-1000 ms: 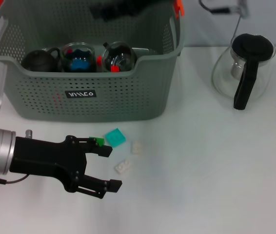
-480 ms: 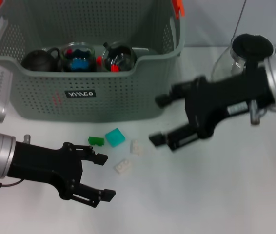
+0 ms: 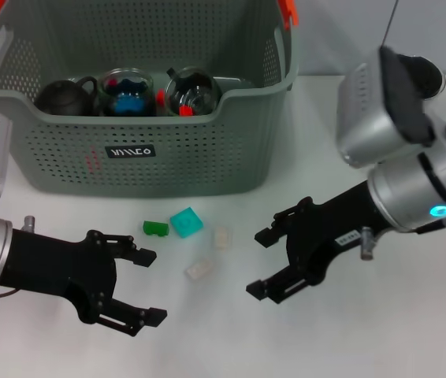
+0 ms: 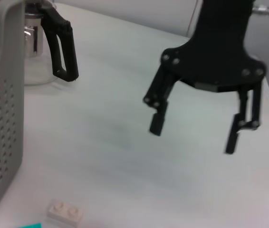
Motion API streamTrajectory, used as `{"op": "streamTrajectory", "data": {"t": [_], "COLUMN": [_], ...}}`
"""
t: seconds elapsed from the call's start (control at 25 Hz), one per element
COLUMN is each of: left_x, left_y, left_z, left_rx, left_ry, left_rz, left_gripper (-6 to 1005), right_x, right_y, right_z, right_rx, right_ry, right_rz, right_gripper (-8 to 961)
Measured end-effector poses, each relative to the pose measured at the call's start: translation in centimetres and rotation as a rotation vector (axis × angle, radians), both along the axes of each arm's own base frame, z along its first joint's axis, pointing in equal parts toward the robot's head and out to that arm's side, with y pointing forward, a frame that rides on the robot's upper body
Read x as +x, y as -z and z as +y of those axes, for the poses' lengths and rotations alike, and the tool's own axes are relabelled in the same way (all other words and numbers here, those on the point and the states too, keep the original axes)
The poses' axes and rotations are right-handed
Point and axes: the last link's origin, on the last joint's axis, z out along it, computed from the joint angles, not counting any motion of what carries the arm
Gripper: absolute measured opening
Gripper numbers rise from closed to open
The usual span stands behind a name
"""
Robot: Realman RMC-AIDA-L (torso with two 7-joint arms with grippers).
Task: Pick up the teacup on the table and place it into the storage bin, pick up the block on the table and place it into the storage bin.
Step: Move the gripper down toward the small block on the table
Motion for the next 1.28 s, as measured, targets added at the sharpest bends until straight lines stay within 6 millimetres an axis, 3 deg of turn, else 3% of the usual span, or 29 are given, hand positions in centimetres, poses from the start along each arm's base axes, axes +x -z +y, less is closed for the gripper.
{"op": "streamTrajectory", "data": {"t": [0.32, 0.76, 1.28], "left_x": [0.1, 0.2, 0.3], "left_y": [0.3, 0.6, 0.7], "left_z": [-0.1, -0.1, -0.1], "left_rx": [-0.002, -0.005, -0.009], "left_ry": [-0.006, -0.012, -0.016], "left_rz": [-0.008, -0.017, -0.026], "left_gripper": [910, 909, 909], "right_x": [0.5, 0.6, 0.9], "right_y": [3.9, 6.2, 8.4], "right_z": [2.7, 4.3, 4.7], "right_rx": [0.044, 0.144, 0.193], "right_ry": [-0.049, -0.132, -0.135], "right_rz": [-0.114, -0.17, -0.184], "right_gripper": [867, 868, 867]}}
